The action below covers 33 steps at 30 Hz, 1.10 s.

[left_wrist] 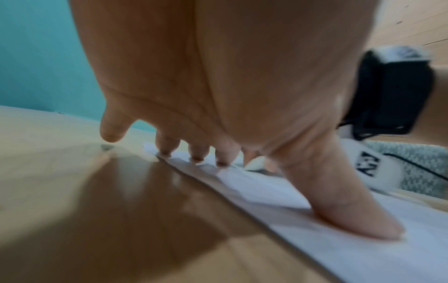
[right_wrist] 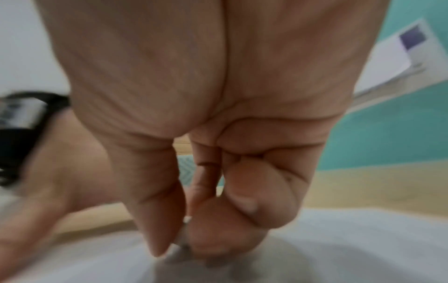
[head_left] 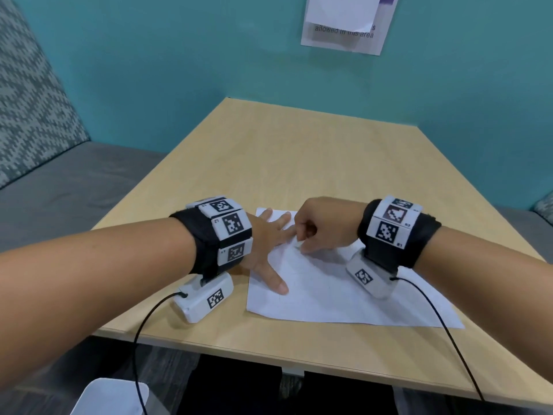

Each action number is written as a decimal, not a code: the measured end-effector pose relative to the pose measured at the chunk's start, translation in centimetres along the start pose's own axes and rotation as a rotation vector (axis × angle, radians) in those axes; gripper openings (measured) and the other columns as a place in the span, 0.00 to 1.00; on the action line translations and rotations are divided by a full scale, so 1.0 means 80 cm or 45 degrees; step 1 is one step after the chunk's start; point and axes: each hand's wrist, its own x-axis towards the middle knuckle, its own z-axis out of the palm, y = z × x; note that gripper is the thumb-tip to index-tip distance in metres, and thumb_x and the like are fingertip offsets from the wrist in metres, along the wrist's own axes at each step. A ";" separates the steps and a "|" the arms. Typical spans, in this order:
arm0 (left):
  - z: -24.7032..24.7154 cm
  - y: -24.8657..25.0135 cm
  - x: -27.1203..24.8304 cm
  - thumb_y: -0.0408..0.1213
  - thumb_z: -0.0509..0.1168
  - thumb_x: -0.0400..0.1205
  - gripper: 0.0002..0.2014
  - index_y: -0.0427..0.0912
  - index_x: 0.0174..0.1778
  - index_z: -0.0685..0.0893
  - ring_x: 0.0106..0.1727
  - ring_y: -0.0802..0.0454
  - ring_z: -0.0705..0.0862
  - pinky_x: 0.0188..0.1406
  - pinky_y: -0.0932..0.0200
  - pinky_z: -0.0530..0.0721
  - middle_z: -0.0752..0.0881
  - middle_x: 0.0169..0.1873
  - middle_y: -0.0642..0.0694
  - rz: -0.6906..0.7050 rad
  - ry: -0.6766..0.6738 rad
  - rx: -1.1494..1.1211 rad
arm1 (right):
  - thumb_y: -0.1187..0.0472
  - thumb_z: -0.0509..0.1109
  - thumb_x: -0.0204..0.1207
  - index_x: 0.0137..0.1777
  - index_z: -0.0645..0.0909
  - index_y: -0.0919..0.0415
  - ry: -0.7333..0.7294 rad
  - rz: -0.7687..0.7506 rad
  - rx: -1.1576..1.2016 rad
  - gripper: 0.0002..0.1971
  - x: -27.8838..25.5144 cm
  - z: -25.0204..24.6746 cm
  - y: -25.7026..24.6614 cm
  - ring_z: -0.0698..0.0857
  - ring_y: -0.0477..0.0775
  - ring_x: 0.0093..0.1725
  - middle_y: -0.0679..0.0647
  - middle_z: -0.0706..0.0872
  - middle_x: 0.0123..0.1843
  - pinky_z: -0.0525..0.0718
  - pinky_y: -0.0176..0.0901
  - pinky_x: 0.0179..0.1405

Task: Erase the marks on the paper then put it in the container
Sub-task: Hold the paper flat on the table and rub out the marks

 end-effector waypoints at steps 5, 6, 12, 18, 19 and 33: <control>-0.001 0.002 -0.003 0.73 0.68 0.70 0.54 0.62 0.86 0.44 0.85 0.41 0.30 0.81 0.27 0.47 0.35 0.86 0.55 0.011 -0.003 -0.017 | 0.57 0.75 0.72 0.41 0.83 0.56 -0.101 -0.120 0.004 0.05 -0.011 0.020 -0.024 0.81 0.48 0.34 0.52 0.87 0.37 0.80 0.40 0.38; -0.001 0.002 -0.003 0.72 0.68 0.70 0.53 0.62 0.86 0.46 0.85 0.41 0.30 0.81 0.27 0.47 0.36 0.86 0.55 0.011 -0.002 -0.023 | 0.57 0.76 0.72 0.42 0.83 0.55 -0.128 -0.142 0.028 0.05 -0.013 0.022 -0.027 0.81 0.48 0.34 0.51 0.87 0.38 0.81 0.40 0.38; 0.003 -0.004 0.003 0.76 0.66 0.67 0.62 0.61 0.83 0.30 0.86 0.40 0.33 0.79 0.26 0.49 0.30 0.85 0.54 0.002 0.005 0.026 | 0.58 0.76 0.70 0.39 0.84 0.57 0.048 0.054 0.017 0.04 0.002 -0.002 0.016 0.81 0.47 0.31 0.47 0.86 0.33 0.79 0.42 0.37; 0.002 -0.004 0.002 0.74 0.67 0.69 0.55 0.67 0.84 0.39 0.85 0.38 0.31 0.79 0.24 0.51 0.30 0.85 0.54 0.039 0.011 -0.009 | 0.57 0.75 0.72 0.40 0.82 0.52 -0.083 -0.121 0.002 0.04 -0.014 0.016 -0.015 0.78 0.40 0.31 0.42 0.83 0.33 0.75 0.32 0.34; 0.004 -0.005 0.004 0.75 0.67 0.68 0.58 0.66 0.84 0.35 0.85 0.39 0.33 0.78 0.24 0.52 0.31 0.85 0.54 0.033 0.026 0.008 | 0.57 0.75 0.71 0.38 0.82 0.52 -0.037 -0.061 -0.005 0.04 -0.008 0.007 -0.003 0.79 0.41 0.30 0.43 0.84 0.32 0.76 0.34 0.35; 0.003 -0.003 0.003 0.75 0.66 0.68 0.59 0.64 0.84 0.33 0.86 0.39 0.33 0.78 0.24 0.53 0.31 0.85 0.54 0.003 0.015 0.049 | 0.59 0.75 0.69 0.36 0.84 0.55 0.020 0.027 -0.009 0.04 -0.002 0.002 0.003 0.79 0.45 0.32 0.42 0.81 0.31 0.76 0.35 0.32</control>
